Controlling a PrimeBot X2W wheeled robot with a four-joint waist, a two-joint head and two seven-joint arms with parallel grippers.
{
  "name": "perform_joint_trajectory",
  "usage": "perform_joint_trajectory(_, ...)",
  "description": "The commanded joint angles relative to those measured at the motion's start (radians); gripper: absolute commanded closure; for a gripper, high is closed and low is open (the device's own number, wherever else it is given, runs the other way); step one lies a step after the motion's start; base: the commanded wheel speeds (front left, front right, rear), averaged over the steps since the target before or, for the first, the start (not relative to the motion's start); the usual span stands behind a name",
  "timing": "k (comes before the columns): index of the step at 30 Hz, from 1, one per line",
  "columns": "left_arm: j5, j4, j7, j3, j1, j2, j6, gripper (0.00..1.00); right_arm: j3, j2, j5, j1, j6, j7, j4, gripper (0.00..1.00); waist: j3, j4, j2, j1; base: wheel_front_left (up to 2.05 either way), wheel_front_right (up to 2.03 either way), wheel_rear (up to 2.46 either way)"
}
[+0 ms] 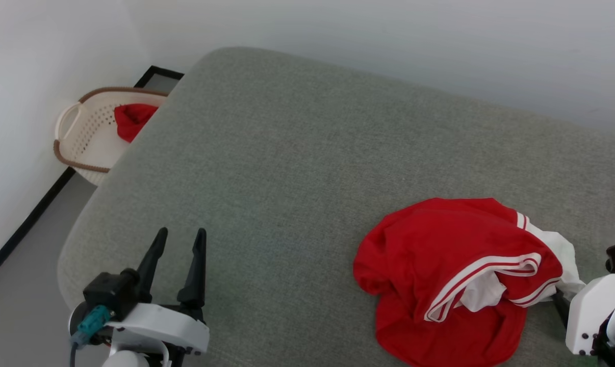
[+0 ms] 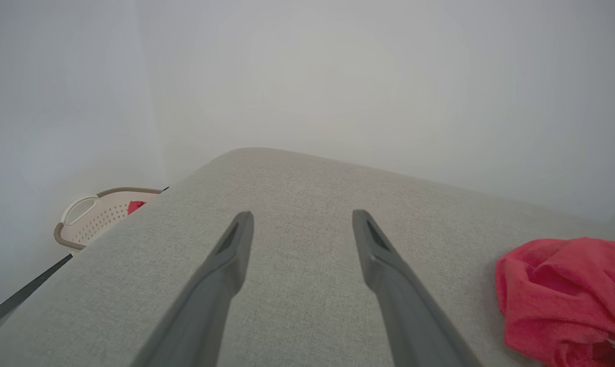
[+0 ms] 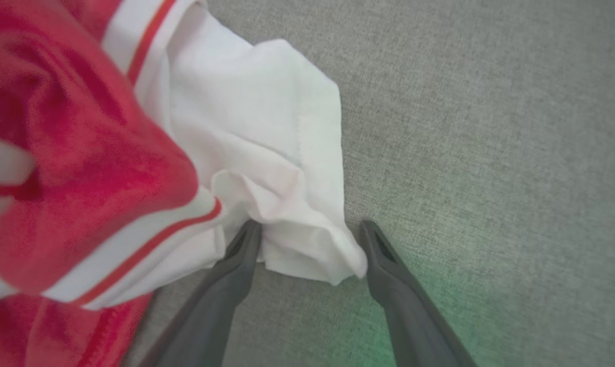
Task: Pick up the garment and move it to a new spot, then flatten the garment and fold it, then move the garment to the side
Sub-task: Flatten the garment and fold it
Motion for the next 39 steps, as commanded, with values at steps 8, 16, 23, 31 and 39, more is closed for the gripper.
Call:
perform_joint_trajectory(8,0.025,0.031,-0.004,0.040,-0.005,-0.023,-0.027,0.00,-0.007,0.006,-0.005,-0.030,0.000,-0.010,0.063,1.00,-0.002,0.000,0.0000,0.0000,0.00,0.00,0.00)
perform_joint_trajectory(16,0.030,0.049,-0.004,0.081,0.021,-0.018,-0.044,0.00,-0.021,-0.017,0.019,-0.056,0.000,-0.029,0.021,1.00,-0.064,-0.055,0.0000,0.0000,0.00,0.00,0.00)
perform_joint_trajectory(23,0.030,0.065,-0.004,0.090,0.039,-0.016,-0.051,0.00,-0.076,-0.068,0.025,-0.008,0.000,-0.015,-0.029,1.00,-0.113,-0.104,0.0000,0.0000,0.00,0.00,0.00)
perform_joint_trajectory(31,0.015,0.085,-0.004,0.074,0.034,-0.009,-0.056,0.00,-0.208,-0.105,-0.004,0.080,0.000,-0.015,-0.039,1.00,-0.131,-0.131,0.0000,0.0000,0.00,0.00,0.00)
perform_joint_trajectory(39,0.007,0.106,-0.004,0.050,0.011,0.000,-0.059,0.00,-0.289,-0.079,-0.050,0.096,0.000,-0.057,0.057,0.81,-0.128,-0.137,0.0000,0.0000,0.00,0.00,0.00)
